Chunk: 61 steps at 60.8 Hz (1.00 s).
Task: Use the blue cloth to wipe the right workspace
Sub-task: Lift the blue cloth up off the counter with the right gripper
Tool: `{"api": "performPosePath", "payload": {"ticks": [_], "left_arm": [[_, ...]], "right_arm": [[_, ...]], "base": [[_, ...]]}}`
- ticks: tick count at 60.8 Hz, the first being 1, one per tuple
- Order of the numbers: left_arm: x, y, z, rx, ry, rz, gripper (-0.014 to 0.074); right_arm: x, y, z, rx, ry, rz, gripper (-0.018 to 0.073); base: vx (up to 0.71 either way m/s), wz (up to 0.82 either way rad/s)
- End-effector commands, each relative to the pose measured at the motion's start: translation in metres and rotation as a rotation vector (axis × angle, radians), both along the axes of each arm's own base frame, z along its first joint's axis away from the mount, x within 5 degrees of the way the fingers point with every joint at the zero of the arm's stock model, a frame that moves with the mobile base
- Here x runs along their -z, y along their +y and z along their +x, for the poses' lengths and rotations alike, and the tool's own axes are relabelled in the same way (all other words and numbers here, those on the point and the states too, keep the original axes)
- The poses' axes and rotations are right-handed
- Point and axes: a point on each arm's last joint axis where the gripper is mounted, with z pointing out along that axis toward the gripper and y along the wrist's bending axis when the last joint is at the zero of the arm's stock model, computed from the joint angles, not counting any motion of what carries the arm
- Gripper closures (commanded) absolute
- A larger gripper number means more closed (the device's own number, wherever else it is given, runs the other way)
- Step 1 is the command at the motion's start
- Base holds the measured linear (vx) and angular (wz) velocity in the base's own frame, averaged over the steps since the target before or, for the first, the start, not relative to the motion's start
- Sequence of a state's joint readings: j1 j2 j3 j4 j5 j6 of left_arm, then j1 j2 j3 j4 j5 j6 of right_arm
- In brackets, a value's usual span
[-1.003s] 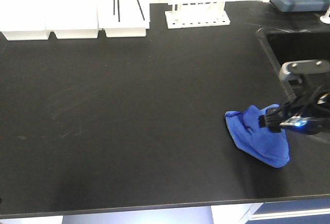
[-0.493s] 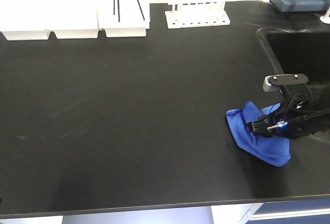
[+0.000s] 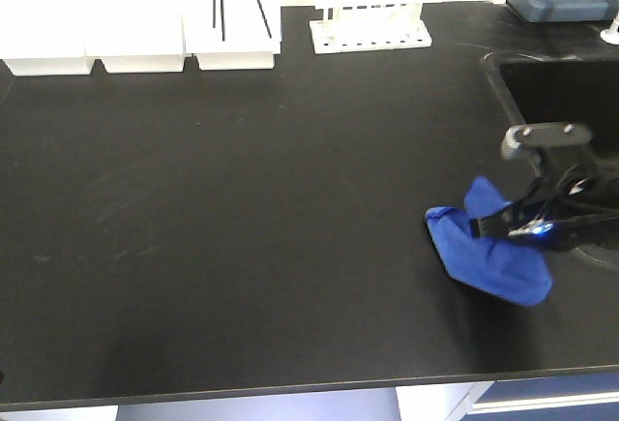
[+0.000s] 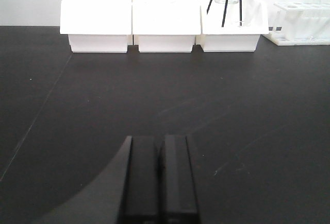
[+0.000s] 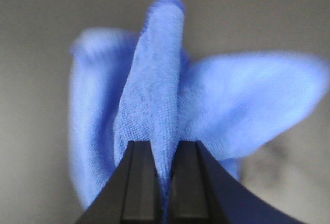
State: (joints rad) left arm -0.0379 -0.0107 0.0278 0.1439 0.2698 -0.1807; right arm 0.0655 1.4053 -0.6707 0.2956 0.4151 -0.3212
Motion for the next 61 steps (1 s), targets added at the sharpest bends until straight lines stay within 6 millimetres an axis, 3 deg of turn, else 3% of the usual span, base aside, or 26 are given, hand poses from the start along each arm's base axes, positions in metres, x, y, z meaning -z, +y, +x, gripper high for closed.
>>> {"api": "performPosePath", "payload": {"ticks": [1,16,24,32,42,53,61], "left_arm": [[0.002,-0.001,0.001,0.015,-0.069,-0.009,0.0602],[0.002,-0.001,0.001,0.015,-0.069,-0.009,0.0602],[0.002,-0.001,0.001,0.015,-0.069,-0.009,0.0602],[0.002,-0.001,0.001,0.015,-0.069,-0.009,0.0602],[0.002,-0.001,0.001,0.015,-0.069,-0.009,0.0602],[0.002,-0.001,0.001,0.015,-0.069,-0.009,0.0602],[0.002,-0.001,0.001,0.015,-0.069,-0.009,0.0602]], "right_arm": [[-0.044,-0.002,-0.005,0.007,-0.202,0.008,0.0564],[-0.120,-0.005,-0.059,0.007,-0.554,0.027,0.0564],[-0.146,-0.007,-0.091,0.003,-0.692,0.038,0.0564],[-0.159,-0.008,-0.117,-0.006,-0.772,0.046,0.0564],[-0.158,-0.009,-0.134,-0.037,-0.849,-0.007,0.0564],[-0.114,-0.014,-0.135,-0.004,-0.868,-0.039,0.0564],[-0.102,-0.018,-0.129,0.034,-0.957,-0.091,0.0564]], "base": [[0.00,0.00],[0.00,0.00],[0.00,0.00],[0.00,0.00],[0.00,0.00],[0.00,0.00],[0.00,0.00]]}}
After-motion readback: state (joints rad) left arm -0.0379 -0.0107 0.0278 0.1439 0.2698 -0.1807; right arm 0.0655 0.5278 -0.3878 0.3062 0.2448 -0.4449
